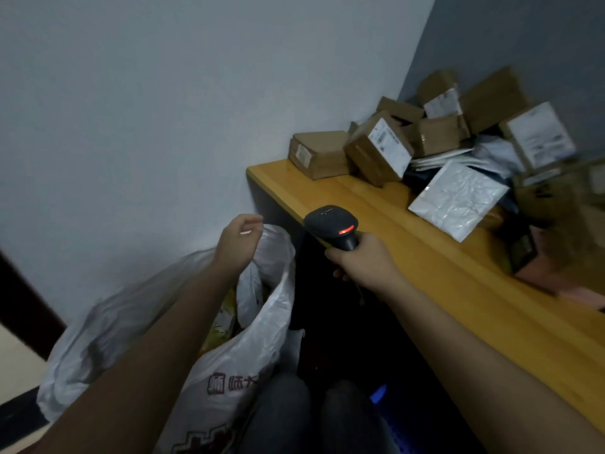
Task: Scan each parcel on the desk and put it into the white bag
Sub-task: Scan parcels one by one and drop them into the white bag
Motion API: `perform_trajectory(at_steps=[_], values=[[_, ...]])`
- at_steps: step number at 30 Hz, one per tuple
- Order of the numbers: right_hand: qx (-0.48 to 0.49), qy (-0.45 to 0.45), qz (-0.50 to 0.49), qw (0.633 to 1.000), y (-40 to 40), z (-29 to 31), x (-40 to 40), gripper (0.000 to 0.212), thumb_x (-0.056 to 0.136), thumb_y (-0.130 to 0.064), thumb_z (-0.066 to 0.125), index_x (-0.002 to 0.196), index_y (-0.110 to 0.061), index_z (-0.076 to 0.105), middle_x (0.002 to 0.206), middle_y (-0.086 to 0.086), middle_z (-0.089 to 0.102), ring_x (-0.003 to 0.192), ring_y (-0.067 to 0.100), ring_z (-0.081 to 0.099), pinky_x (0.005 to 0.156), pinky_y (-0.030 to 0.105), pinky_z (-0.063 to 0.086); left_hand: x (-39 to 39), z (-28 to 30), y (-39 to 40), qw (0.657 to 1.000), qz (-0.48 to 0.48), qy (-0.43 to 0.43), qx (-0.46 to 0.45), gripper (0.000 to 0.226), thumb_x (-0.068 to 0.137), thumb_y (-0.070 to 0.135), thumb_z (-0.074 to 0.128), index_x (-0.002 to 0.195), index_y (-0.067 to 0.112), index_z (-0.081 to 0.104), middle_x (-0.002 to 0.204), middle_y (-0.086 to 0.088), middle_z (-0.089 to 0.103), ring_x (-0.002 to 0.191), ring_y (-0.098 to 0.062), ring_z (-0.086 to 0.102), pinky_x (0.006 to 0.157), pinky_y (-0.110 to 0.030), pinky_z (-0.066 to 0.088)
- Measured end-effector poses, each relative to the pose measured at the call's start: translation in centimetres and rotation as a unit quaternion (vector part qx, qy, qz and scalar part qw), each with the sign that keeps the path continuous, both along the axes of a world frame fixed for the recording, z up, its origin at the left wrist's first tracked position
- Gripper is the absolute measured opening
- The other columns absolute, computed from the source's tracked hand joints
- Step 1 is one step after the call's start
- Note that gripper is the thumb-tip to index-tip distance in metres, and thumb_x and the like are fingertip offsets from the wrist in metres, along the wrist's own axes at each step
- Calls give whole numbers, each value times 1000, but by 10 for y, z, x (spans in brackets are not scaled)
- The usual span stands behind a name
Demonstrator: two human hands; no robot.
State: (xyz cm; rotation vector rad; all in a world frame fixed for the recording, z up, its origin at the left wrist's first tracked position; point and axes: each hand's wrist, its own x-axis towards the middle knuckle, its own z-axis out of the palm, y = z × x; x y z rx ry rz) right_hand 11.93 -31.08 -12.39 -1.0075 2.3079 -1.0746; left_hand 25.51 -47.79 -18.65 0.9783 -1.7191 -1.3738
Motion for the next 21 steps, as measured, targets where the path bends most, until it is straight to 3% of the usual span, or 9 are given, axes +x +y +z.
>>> perform_trajectory(at_steps=[2,5,12,17,21], values=[[-23,4,-37,999,25,15,-8,6,81,-16,67,79,-13,62,62,7,66,52,18,63,53,29,47,-11,24,20,999,-49,16,-7,18,96,18,56,113,18,63,107,-3,64,105,-19,62,96,-37,50],[-52,11,-88,995,71,38,-26,6,81,-16,67,82,-13,62,72,9,68,55,20,67,61,36,54,-36,58,56,993,-112,38,-19,13,97,20,54,103,29,63,109,1,65,102,-14,62,93,-34,50],[-91,50,-209,972,197,66,-68,7,84,-16,65,85,-18,58,77,7,67,50,16,66,50,29,53,-120,107,164,968,-249,7,-34,15,100,23,47,99,33,58,113,4,63,102,-12,61,87,-34,50],[-118,66,-298,945,274,73,-94,14,87,-18,65,99,-17,57,81,7,66,58,17,67,55,32,54,-179,114,242,943,-324,-20,-71,14,97,22,52,107,28,60,114,-2,62,103,-16,60,93,-40,51],[-144,80,-363,917,325,76,-121,16,88,-18,64,101,-18,55,82,6,66,62,20,68,59,35,56,-224,121,292,923,-360,-62,-123,25,99,23,49,123,20,54,124,-1,55,106,-15,53,86,-32,47]])
